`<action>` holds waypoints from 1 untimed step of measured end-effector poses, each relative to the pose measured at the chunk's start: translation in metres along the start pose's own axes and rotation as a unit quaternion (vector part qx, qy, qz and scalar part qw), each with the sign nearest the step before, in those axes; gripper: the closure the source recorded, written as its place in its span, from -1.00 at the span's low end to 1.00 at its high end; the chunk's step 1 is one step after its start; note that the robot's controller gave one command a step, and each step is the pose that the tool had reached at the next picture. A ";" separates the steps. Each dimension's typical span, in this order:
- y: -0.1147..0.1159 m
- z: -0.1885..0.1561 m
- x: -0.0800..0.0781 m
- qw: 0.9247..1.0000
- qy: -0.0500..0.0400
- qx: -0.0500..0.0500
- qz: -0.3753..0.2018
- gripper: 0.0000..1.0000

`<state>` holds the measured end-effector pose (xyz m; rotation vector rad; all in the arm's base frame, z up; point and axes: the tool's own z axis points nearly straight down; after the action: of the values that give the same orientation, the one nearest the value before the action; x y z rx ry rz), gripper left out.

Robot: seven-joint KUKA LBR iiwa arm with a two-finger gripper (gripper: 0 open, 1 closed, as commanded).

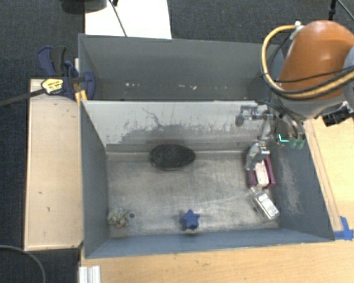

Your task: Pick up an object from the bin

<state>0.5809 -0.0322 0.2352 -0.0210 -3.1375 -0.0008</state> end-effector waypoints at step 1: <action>-0.117 0.123 0.009 1.000 0.000 0.001 0.023 -1.00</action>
Offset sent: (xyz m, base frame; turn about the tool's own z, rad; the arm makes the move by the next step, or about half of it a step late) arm -0.0086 -0.1122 -0.1189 0.0386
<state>0.5701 -0.1492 0.1121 -0.0936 -3.1356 0.0025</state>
